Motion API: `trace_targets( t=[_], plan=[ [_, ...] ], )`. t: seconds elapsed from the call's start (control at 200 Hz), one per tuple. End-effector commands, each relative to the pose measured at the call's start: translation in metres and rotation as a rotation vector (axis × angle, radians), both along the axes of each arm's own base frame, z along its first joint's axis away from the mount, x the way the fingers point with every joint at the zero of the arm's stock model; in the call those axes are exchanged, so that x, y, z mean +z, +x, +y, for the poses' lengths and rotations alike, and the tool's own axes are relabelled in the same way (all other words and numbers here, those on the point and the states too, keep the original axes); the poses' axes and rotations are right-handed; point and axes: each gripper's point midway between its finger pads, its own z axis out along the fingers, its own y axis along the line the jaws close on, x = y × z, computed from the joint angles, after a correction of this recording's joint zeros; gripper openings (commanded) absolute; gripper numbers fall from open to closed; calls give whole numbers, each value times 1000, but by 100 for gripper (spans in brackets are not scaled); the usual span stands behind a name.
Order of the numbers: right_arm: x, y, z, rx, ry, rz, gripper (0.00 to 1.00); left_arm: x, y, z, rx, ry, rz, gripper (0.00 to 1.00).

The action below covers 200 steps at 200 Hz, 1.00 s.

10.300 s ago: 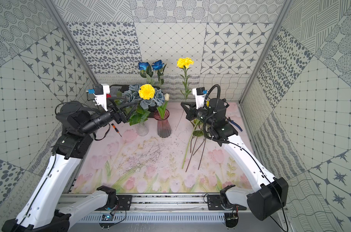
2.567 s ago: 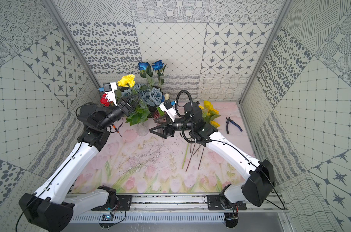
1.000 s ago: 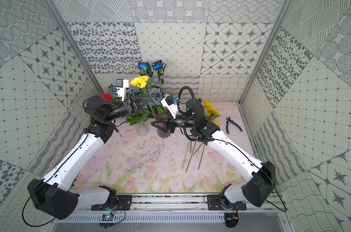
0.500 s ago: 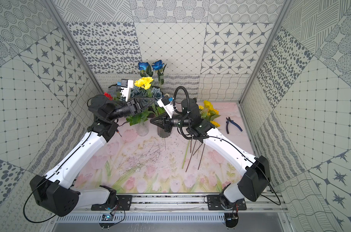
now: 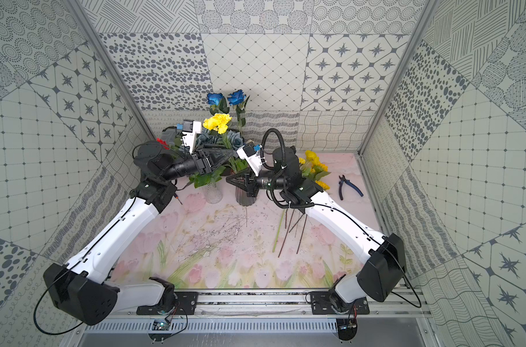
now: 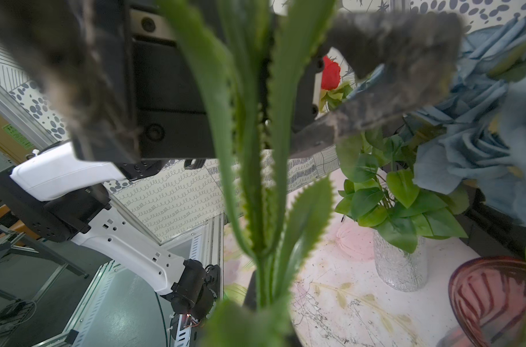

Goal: Pick out yellow flowers from the vase
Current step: Place the flower at the center of the board.

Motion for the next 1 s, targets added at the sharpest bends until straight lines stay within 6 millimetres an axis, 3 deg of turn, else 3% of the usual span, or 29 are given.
trace_targets(
  t=[0.0, 0.155, 0.285, 0.37, 0.465, 0.57, 0.68, 0.851, 0.996],
  plan=[
    [24, 3, -13, -58, 45, -50, 0, -1, -6, 5, 52, 50, -64, 87],
    [18, 30, -41, -169, 37, 6, 0, -2, -13, 16, 128, 118, -112, 89],
    [14, 45, -70, -248, 46, 30, 0, -3, -12, 38, 280, 182, -151, 90],
    [9, 53, -85, -305, 30, 44, 0, -4, -3, 65, 436, 211, -142, 90],
    [-3, 67, -105, -384, -5, 81, 0, -6, 8, 107, 644, 218, -124, 90],
    [-28, 90, -133, -502, -74, 165, 0, -15, 14, 157, 848, 249, -77, 90],
    [-58, 109, -157, -566, -134, 294, 0, -31, 16, 197, 990, 333, -23, 90],
    [-99, 126, -180, -646, -209, 420, 0, -51, 13, 240, 1143, 353, 38, 90],
    [-139, 138, -196, -693, -285, 525, 0, -66, 12, 262, 1193, 315, 98, 90]
  ],
)
